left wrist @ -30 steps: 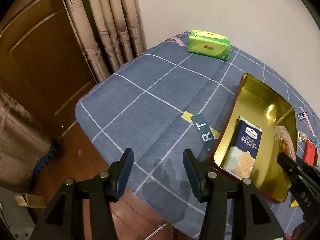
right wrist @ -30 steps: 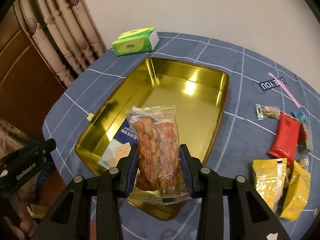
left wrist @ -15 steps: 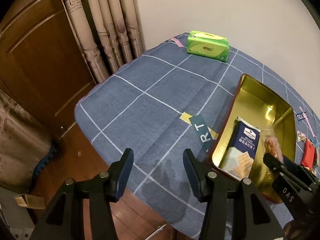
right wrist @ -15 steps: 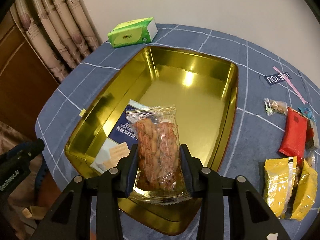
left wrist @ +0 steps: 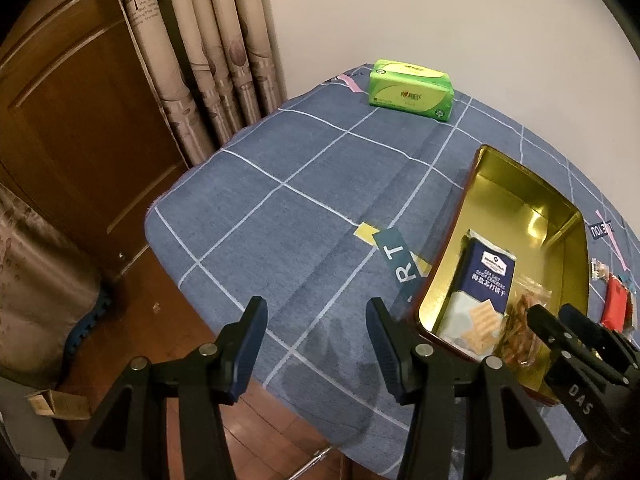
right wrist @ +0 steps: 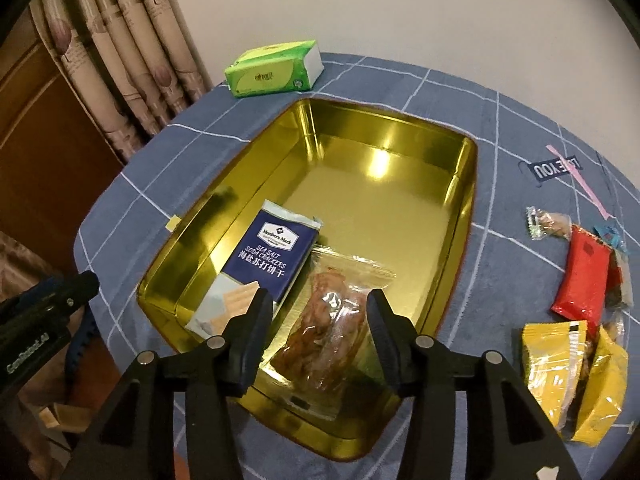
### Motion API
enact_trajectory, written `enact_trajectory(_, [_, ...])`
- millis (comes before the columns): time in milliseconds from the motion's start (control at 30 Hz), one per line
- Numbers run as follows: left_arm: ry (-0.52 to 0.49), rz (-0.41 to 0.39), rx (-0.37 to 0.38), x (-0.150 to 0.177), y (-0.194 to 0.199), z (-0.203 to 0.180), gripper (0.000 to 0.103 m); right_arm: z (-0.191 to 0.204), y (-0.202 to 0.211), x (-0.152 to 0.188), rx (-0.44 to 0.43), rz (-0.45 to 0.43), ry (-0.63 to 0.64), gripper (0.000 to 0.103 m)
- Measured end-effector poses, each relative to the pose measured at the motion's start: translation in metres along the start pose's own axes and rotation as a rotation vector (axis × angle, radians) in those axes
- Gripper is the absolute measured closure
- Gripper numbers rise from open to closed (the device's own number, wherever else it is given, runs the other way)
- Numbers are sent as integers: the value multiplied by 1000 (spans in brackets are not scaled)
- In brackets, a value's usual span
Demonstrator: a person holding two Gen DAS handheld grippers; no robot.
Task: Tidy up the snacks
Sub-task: 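Carry the twisted dough bag into the tin beside the crackers and open the right gripper, then grasp the large yellow snack bag with the right gripper while the left gripper approaches a yellow packet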
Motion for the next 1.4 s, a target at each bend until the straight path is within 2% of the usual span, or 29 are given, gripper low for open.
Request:
enact_trajectory(300, [-10, 6, 8, 2, 0, -4, 50, -21, 32, 0, 37, -53, 11, 53])
enact_trajectory(467, [-16, 7, 11, 3, 0, -5, 50, -52, 55, 13, 68, -73, -2, 50])
enact_trajectory(633, [-20, 11, 9, 4, 0, -6, 50, -109, 83, 26, 178, -106, -33, 37])
enact_trajectory(800, [-36, 7, 3, 5, 0, -8, 50, -176, 103, 38, 269, -98, -144, 35])
enact_trajectory(1033, [-36, 8, 22, 6, 3, -12, 50, -225, 90, 65, 299, -27, -286, 34])
enact_trajectory(1167, [-53, -13, 30, 6, 11, -21, 50, -225, 81, 73, 281, -5, -315, 34])
enact_trajectory(1400, [-134, -42, 69, 18, 35, -61, 50, -230, 70, 78, 279, 9, -317, 34])
Point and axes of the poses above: each gripper's, at about its wrist camera, not at the fingertips, and y roughly against the way its jaws point, z to its left, x to its underside, the point moved 8 cm from there along -y, roughly the way its jaws point, and after that the axes turned 8 degrees about -z, right-handed, at the moved point
